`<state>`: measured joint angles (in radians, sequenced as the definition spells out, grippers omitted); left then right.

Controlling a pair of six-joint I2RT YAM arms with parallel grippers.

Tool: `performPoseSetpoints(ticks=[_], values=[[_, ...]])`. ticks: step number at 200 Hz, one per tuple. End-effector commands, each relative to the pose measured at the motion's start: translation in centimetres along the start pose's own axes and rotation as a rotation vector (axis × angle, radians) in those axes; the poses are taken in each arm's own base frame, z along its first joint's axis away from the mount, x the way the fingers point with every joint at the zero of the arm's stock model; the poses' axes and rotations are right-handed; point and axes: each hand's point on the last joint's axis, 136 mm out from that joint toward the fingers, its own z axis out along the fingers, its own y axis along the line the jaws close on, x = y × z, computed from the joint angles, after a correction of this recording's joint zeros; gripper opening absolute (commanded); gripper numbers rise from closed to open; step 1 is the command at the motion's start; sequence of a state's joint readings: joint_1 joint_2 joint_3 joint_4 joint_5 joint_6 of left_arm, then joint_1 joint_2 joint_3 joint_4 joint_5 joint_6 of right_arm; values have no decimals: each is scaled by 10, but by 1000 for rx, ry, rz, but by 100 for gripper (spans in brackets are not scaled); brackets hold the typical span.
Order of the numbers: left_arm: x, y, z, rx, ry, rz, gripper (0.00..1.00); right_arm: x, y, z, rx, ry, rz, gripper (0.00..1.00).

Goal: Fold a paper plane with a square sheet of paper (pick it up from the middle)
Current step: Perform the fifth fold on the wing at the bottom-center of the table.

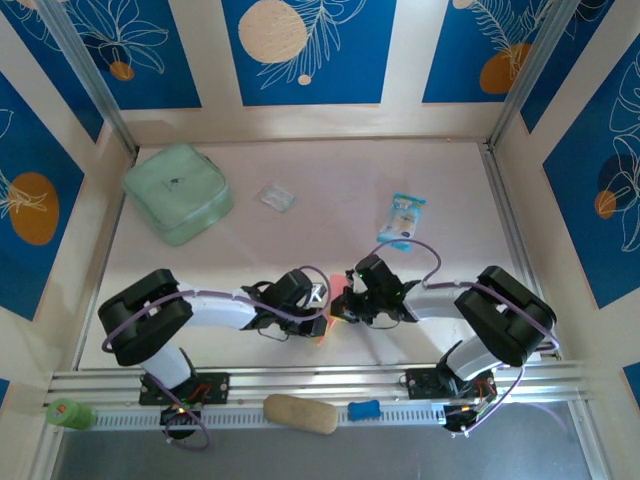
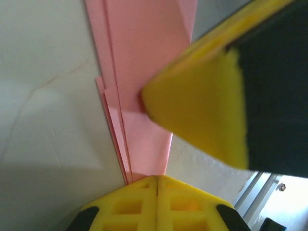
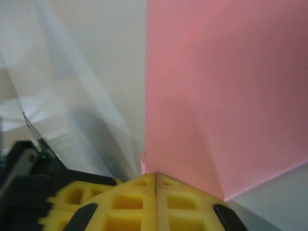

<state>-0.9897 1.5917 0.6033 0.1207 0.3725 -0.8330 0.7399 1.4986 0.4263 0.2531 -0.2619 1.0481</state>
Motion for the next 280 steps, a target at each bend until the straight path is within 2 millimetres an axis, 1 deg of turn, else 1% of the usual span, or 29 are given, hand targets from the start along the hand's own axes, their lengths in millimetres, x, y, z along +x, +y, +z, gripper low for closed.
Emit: performPoseSetpoints(ticks=[1, 14, 34, 62, 93, 131, 156, 176, 208, 235, 252, 271, 280], values=[[28, 42, -1, -160, 67, -59, 0, 11, -14, 7, 38, 22, 22, 3], [28, 43, -1, -165, 67, -59, 0, 9, -23, 6, 71, 6, 36, 3], [29, 43, -1, -163, 68, -62, 0, 0, -33, 2, 81, -29, 55, 3], [29, 43, -1, -162, 71, -61, 0, -20, -29, -5, 47, -67, 52, 3], [30, 44, 0, -161, 74, -62, 0, -44, -29, -15, 8, -113, 59, 3], [30, 44, 1, -160, 76, -60, 0, -69, -38, -29, -15, -161, 98, 3], [30, 43, 1, -159, 77, -59, 0, -79, -42, -36, -34, -170, 113, 3], [28, 40, 1, -147, 71, -49, 0, -80, -43, -39, -33, -170, 119, 3], [16, 22, -4, -106, 47, -9, 0, -76, -45, -38, -19, -150, 123, 3], [-7, -3, -14, -82, 8, 47, 0, -73, -47, -37, -2, -139, 130, 2], [-21, -19, -20, -61, -21, 83, 4, -73, -48, -36, 3, -135, 131, 2], [-35, -34, -21, -31, -38, 113, 7, -73, -48, -36, 8, -131, 137, 2], [-40, -39, -18, -19, -34, 123, 7, -73, -48, -36, 10, -130, 138, 2]])
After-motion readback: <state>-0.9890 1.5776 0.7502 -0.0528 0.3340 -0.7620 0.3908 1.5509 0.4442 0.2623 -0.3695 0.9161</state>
